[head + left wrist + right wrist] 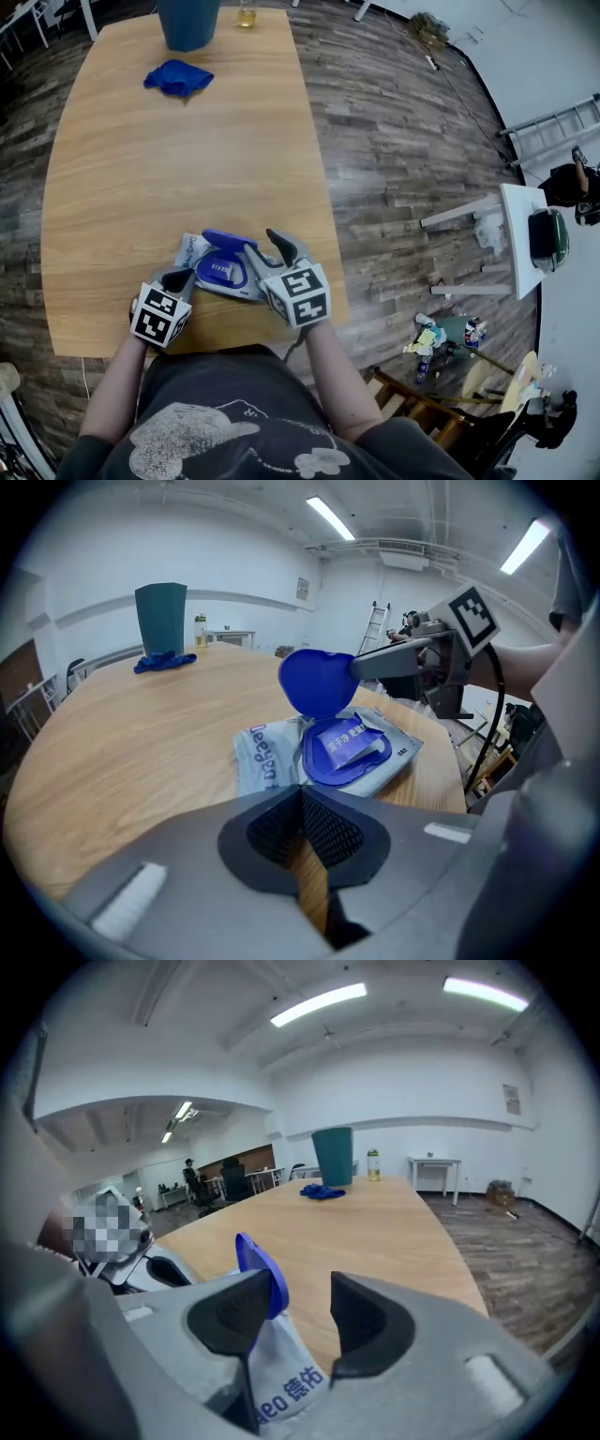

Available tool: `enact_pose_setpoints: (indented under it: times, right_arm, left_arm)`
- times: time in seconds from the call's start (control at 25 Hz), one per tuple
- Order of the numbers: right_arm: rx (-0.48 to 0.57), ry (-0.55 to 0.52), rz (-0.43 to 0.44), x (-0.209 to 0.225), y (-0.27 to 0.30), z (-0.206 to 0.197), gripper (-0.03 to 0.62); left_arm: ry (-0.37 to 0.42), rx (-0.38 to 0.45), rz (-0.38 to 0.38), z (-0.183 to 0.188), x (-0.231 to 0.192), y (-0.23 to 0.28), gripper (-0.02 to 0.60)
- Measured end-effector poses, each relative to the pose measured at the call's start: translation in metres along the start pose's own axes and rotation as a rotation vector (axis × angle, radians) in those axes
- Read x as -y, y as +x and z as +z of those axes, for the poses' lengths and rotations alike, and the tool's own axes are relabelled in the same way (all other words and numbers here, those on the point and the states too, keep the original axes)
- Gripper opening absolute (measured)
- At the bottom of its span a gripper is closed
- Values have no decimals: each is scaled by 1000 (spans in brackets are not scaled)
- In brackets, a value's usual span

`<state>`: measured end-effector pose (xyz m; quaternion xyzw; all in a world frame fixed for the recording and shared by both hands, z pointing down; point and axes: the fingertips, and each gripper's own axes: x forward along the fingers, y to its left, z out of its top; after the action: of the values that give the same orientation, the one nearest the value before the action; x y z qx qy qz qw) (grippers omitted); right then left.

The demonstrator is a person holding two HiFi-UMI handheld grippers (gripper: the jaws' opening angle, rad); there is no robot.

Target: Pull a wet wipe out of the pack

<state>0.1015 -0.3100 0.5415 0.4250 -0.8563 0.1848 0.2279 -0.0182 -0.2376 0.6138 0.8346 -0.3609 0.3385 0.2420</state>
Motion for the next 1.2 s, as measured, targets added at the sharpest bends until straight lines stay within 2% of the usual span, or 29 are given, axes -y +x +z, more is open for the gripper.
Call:
enact_pose_setpoints:
  times: [0.12, 0.36, 0.48, 0.56, 0.64, 0.72, 0.8, 0.84, 0.92, 0.96, 1.04, 1.12, 1.2]
  right_arm:
    - [-16, 45, -58, 23, 10, -5, 190]
    - [-94, 19, -117, 35, 31, -23, 190]
    - [-96, -8, -125, 33, 36, -25, 190]
    - [-73, 1, -109, 32, 33, -22, 190]
    - [-33, 38, -85, 34, 25, -16, 190]
    - [6, 76, -73, 36, 14, -11, 190]
    - [20, 83, -73, 36, 5, -10, 190]
    - [20, 79, -71, 34, 1, -11, 190]
    - [17, 73, -62, 29, -3, -13, 190]
    - [14, 74, -56, 27, -5, -15, 190]
    - [6, 82, -40, 21, -6, -19, 190]
    - [-3, 89, -22, 16, -8, -23, 190]
    - [-7, 86, -4, 11, -11, -23, 190]
  left_arm:
    - [1, -1, -1, 0, 0, 0, 18]
    - [7, 16, 9, 3, -1, 0, 18]
    - [6, 17, 6, 1, -1, 0, 18]
    - [29, 44, 26, 6, -2, -5, 20]
    - [68, 128, 54, 18, 1, -15, 27]
    - [119, 203, 41, 32, 15, -21, 161]
    - [211, 207, 13, 39, 34, -16, 250]
    - [267, 196, 8, 41, 43, -12, 284]
    - [363, 174, 29, 46, 54, -2, 314]
    - [392, 166, 51, 49, 56, 3, 314]
    - [400, 168, 94, 56, 55, 11, 289]
    - [362, 190, 126, 63, 51, 13, 233]
    - [310, 226, 161, 69, 44, 7, 150]
